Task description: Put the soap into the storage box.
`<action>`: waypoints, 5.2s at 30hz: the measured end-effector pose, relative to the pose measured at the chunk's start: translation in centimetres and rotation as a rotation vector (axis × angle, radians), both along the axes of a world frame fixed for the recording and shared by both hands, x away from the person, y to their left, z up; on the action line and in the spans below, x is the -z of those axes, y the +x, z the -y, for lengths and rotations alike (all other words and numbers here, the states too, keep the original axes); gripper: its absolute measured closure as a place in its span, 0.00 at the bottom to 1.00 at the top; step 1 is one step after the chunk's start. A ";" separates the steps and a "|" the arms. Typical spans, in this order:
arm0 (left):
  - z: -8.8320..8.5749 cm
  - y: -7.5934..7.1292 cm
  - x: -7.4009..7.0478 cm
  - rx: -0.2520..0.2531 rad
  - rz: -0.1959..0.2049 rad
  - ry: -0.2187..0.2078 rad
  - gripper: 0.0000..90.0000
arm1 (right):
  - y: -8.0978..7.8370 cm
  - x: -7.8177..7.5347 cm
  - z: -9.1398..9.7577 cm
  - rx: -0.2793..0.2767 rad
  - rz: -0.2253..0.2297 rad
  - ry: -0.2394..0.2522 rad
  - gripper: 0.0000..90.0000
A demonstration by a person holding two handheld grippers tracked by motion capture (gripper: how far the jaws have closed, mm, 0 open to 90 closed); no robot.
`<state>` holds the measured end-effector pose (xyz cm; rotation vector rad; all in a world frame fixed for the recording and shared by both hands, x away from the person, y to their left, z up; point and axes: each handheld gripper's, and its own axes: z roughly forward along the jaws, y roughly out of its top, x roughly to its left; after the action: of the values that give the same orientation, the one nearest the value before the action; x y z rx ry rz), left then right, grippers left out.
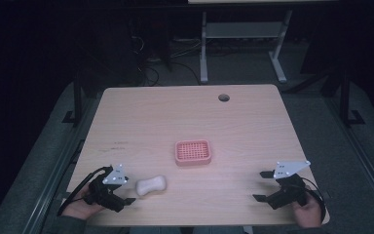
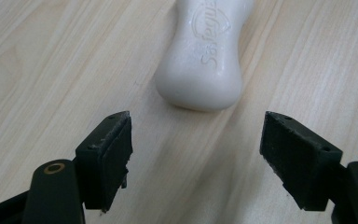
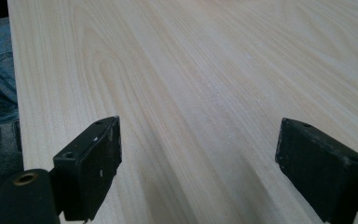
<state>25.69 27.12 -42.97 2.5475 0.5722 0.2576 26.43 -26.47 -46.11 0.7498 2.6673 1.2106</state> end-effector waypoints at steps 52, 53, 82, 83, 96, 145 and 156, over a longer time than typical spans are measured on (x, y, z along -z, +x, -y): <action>3.4 1.8 -0.6 0.081 -0.015 0.008 0.19 | 0.1 0.1 -0.1 -0.002 -0.002 0.002 0.16; 3.6 1.9 -0.6 0.079 -0.021 0.003 0.19 | 0.1 0.1 -0.1 -0.001 -0.002 0.005 0.16; 6.0 3.6 0.0 0.124 -0.048 0.055 0.31 | 0.1 0.1 -0.2 -0.006 0.000 0.001 0.16; 6.1 3.6 0.1 0.126 -0.047 0.058 0.32 | 0.1 0.1 -0.2 -0.005 0.000 0.001 0.16; 6.7 3.7 0.8 0.139 -0.069 0.089 0.47 | 0.1 0.0 -0.3 -0.011 0.004 0.002 0.16; 7.1 3.5 0.5 0.114 -0.067 0.106 0.55 | -0.1 -0.2 -0.3 -0.006 0.012 0.010 0.16; 7.6 3.8 -0.9 0.133 -0.043 0.107 0.55 | -0.3 -0.3 -0.1 0.003 0.017 0.020 0.16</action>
<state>29.54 19.52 -42.06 2.6869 0.4131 0.1907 26.17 -26.39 -45.84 0.7421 2.6435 1.2397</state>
